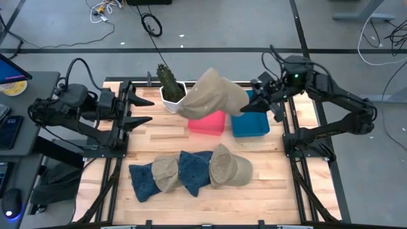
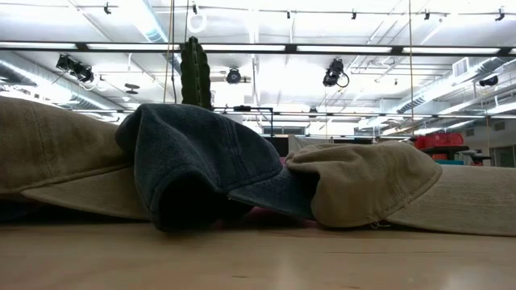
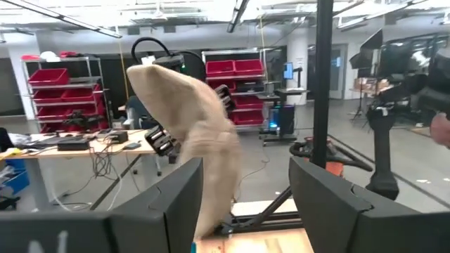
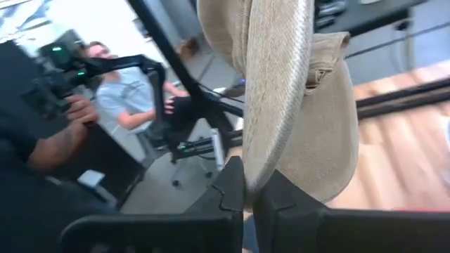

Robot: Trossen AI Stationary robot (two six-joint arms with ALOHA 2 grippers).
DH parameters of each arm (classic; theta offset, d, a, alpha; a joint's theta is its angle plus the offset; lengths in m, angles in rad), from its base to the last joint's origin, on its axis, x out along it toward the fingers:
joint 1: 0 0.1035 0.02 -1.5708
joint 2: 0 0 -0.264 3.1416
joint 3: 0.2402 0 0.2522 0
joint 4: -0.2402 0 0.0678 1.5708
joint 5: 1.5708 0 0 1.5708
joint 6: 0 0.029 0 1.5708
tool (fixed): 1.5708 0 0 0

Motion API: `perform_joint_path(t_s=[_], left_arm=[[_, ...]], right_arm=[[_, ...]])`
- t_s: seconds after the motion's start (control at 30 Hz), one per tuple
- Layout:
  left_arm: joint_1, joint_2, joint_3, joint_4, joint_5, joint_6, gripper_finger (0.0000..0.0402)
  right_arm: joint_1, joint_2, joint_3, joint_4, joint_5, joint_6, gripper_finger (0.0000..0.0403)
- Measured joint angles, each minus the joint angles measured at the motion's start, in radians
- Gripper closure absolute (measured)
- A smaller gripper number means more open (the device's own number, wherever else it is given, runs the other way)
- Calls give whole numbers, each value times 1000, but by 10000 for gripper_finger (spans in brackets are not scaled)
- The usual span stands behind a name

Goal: Pick & Place hat
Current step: Put the middle brown cap into the blue bin

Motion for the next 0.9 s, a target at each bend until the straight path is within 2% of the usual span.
perform_joint_path(t_s=[0.37, 0.47, 0.6, 0.9], left_arm=[[0, 2, -1, -24, -112, 3, 210], [0, 15, -1, -23, -123, 10, 214], [0, 43, -2, -24, -126, 27, 214], [0, 110, -2, 13, -127, 27, 214]], right_arm=[[-133, -66, 0, -244, 61, -55, 397], [-157, -100, -45, -245, 66, -44, 397], [-181, -189, -178, -174, 73, 24, 397], [-220, -437, -567, 172, 112, 328, 397]])
